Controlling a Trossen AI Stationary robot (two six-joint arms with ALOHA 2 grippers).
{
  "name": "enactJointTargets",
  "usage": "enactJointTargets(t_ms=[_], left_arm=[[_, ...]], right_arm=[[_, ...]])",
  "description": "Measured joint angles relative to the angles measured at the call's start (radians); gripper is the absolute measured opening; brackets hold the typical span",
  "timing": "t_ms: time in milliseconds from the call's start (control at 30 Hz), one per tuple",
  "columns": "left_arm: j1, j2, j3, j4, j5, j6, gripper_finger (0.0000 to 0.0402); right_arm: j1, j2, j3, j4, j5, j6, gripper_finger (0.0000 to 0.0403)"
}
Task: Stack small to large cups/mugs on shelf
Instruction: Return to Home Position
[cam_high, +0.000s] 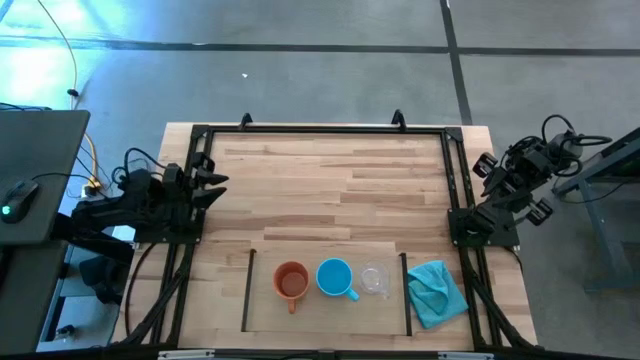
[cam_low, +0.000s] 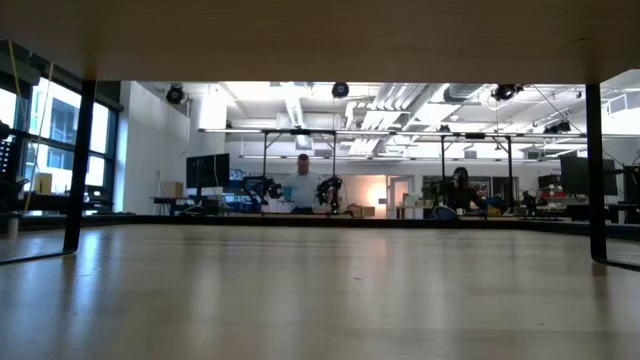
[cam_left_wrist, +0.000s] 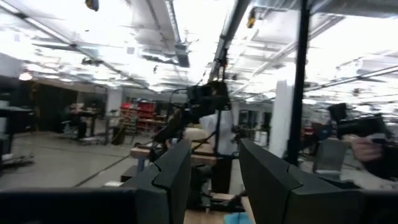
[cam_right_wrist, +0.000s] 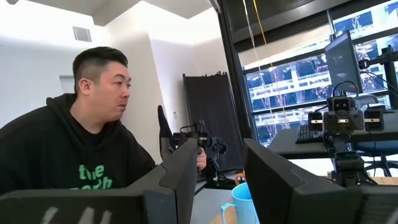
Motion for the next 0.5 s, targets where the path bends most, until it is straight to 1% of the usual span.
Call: enactJointTargets(t_ms=[100,200,367,500], left_arm=[[0.000,0.001,0.000,-0.002,-0.032,0.000,0.0124],[0.000,0.001,-0.027,0.034,-0.037,0.000,0.0124],[0.000,0.001,-0.126,0.190,-0.068,-0.008,0.0124],[0.000,0.001,-0.185,0.319,-0.068,-0.011,0.0124]], right_arm=[[0.000,0.000,0.000,-0.001,0.000,0.000,0.0122],[0.000,0.000,0.000,-0.003,0.000,-0.003,0.0122],[0.000,0.000,0.000,-0.003,0.000,0.000,0.0122],[0.000,0.000,0.000,-0.003,0.000,0.012,0.0122]])
